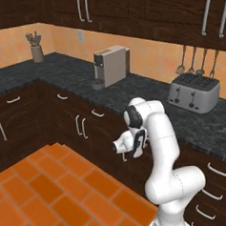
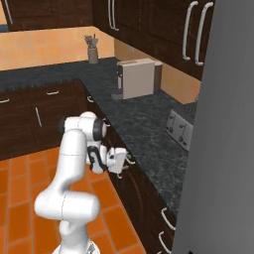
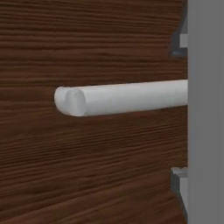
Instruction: Take a straw from the drawer in front and place it inside the glass cup on the dining counter.
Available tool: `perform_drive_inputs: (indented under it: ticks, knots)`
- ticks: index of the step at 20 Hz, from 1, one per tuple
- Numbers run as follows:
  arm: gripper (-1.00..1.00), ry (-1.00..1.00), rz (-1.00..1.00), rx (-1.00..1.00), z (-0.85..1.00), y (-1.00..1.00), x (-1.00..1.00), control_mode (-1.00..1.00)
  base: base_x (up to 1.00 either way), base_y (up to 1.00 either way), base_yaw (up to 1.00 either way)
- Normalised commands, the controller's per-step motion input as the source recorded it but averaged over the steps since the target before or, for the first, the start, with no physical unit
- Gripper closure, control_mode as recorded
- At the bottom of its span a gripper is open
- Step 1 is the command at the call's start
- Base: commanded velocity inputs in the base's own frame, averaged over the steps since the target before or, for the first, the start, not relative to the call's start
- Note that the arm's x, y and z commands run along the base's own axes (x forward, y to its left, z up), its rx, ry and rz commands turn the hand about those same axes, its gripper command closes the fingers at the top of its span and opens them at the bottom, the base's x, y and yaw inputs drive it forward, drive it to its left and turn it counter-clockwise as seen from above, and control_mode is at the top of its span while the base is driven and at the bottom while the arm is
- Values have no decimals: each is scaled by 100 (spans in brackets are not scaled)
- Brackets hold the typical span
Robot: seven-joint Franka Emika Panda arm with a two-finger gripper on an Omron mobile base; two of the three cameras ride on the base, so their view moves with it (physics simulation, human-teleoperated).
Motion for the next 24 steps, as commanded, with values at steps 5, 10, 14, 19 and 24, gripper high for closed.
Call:
perform_drive_inputs:
  ticks: [5,10,14,19,24]
  knots:
    - [100,0,4,0,-31,-3,34,-100,0,0,0]
    - [100,0,4,0,-11,-1,6,-100,0,0,0]
    - [100,0,7,0,-1,37,-36,-100,0,0,0]
    - [100,0,9,0,0,82,-68,-100,0,0,0]
    - [100,2,11,0,0,96,-72,-100,0,0,0]
